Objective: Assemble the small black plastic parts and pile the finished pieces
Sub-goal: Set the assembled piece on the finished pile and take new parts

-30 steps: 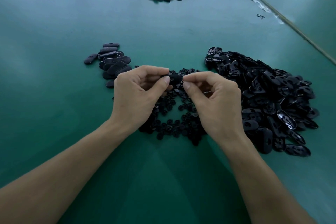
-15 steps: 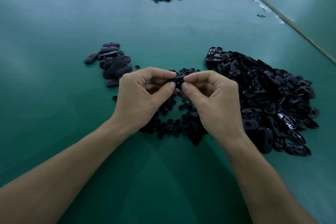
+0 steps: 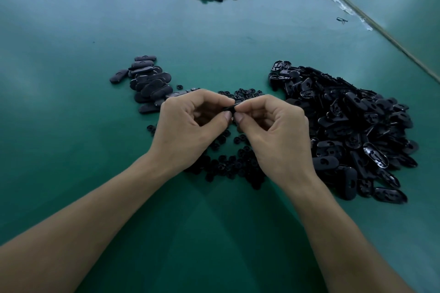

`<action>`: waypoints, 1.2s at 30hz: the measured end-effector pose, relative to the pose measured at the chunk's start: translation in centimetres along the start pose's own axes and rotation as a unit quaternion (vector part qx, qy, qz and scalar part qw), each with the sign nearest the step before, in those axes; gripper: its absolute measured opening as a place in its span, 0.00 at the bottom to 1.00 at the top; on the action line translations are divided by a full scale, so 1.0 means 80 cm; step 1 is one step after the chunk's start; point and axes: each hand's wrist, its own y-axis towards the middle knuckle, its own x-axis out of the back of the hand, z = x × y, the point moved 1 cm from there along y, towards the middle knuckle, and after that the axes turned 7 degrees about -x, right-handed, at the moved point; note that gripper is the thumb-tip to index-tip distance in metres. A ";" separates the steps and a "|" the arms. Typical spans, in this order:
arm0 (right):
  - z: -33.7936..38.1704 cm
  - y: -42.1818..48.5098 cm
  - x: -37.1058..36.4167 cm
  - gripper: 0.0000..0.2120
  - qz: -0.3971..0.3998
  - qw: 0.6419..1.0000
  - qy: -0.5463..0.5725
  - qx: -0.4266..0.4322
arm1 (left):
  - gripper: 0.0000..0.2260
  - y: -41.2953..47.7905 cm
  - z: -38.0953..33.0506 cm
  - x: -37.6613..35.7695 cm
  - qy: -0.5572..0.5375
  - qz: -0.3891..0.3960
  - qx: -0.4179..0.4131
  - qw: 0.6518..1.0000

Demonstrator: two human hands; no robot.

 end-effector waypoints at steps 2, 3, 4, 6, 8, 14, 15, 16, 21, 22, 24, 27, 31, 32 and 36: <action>0.000 0.000 -0.002 0.10 0.006 1.000 0.002 -0.002 | 0.09 0.000 0.000 0.000 0.005 0.003 -0.003 1.000; 0.000 0.001 -0.002 0.10 0.007 1.000 0.002 -0.004 | 0.10 0.000 0.000 0.000 0.010 0.003 -0.006 1.000; -0.001 0.001 -0.002 0.11 0.006 1.000 0.003 -0.007 | 0.10 0.000 0.000 0.000 0.014 0.004 -0.010 1.000; -0.001 0.002 -0.003 0.12 0.004 1.000 0.005 -0.010 | 0.11 -0.001 0.000 -0.001 0.020 0.002 -0.016 1.000; -0.002 0.001 -0.005 0.12 -0.003 1.000 0.001 -0.011 | 0.11 -0.001 0.002 -0.001 0.022 0.002 -0.017 1.000; -0.001 -0.003 -0.009 0.08 -0.038 0.999 -0.024 0.010 | 0.12 -0.001 0.006 -0.001 0.031 0.003 -0.028 0.999; 0.000 -0.004 -0.010 0.08 -0.038 0.999 -0.029 0.014 | 0.11 -0.001 0.005 0.000 0.030 0.001 -0.027 0.999; 0.001 -0.004 -0.011 0.08 -0.035 0.999 -0.033 0.015 | 0.11 0.000 0.005 0.000 0.026 -0.003 -0.024 0.999; 0.003 -0.006 -0.011 0.10 -0.018 0.999 -0.027 0.011 | 0.09 0.002 0.007 0.001 0.009 -0.020 -0.009 1.000; 0.003 -0.005 -0.011 0.10 -0.015 1.000 -0.025 0.011 | 0.10 0.002 0.008 0.001 0.009 -0.019 -0.008 1.000; 0.002 -0.005 -0.009 0.10 -0.017 0.999 -0.028 0.012 | 0.12 0.002 0.009 0.001 0.016 -0.010 -0.007 1.000; -0.001 0.000 -0.003 0.11 -0.022 0.999 -0.035 0.006 | 0.11 0.001 0.008 -0.001 0.011 0.003 -0.010 1.000; -0.004 0.008 0.006 0.10 0.025 0.999 0.013 -0.025 | 0.10 0.000 0.009 0.001 0.002 0.011 -0.006 1.000; -0.005 0.009 0.008 0.09 0.032 0.999 0.021 -0.031 | 0.10 0.000 0.009 0.002 -0.001 0.012 -0.004 1.000; -0.006 0.012 0.015 0.07 0.046 0.998 0.011 -0.030 | 0.10 0.001 0.011 0.002 -0.003 0.010 -0.003 1.000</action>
